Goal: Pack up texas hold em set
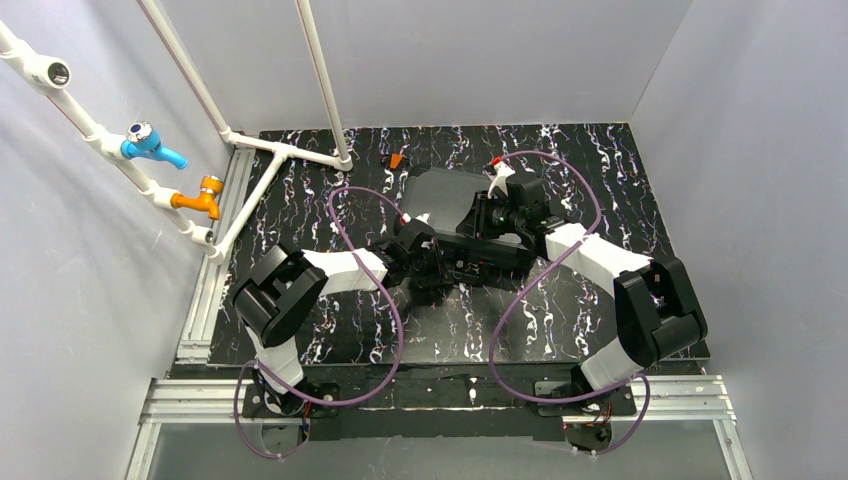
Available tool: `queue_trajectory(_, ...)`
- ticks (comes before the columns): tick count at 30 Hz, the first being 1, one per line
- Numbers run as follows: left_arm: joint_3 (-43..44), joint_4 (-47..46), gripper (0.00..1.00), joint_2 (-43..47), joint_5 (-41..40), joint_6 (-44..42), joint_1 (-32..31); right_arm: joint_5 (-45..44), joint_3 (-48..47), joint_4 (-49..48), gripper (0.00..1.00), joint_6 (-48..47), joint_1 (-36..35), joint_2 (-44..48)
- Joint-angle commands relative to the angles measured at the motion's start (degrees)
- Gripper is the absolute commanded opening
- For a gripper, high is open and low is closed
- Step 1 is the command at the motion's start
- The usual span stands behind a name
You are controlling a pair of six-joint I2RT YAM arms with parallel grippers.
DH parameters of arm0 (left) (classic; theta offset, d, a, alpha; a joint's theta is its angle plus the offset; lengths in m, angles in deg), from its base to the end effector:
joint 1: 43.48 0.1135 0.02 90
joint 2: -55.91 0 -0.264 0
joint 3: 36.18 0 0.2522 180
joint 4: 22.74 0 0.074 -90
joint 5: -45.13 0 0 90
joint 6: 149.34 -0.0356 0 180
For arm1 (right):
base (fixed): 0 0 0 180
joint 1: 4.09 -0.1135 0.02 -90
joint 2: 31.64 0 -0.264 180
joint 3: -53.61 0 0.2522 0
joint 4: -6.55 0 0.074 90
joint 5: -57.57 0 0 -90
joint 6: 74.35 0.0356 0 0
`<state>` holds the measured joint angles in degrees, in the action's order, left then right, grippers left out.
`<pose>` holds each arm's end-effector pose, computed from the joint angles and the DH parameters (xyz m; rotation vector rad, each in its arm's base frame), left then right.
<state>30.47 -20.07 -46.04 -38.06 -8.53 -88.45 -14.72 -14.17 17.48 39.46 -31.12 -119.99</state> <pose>0.2564 -0.2621 0.1588 -0.0535 2.4379 -0.9798 0.2984 0.1644 0.2324 -0.2540 2.1968 0.8396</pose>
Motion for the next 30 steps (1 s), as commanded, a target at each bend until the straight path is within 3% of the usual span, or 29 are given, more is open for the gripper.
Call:
queue_trajectory(1, 2.0, 0.7, 0.00, 0.6, -0.6, 0.6, -0.1, -3.9, 4.9, 14.3, 0.31, -2.4, 0.0, -2.6)
queue_trajectory(30, 3.0, 0.3, 0.00, 4.3, -1.8, 2.1, -0.2, -4.9, 6.1, 15.0, 0.31, -3.0, 0.0, -2.1)
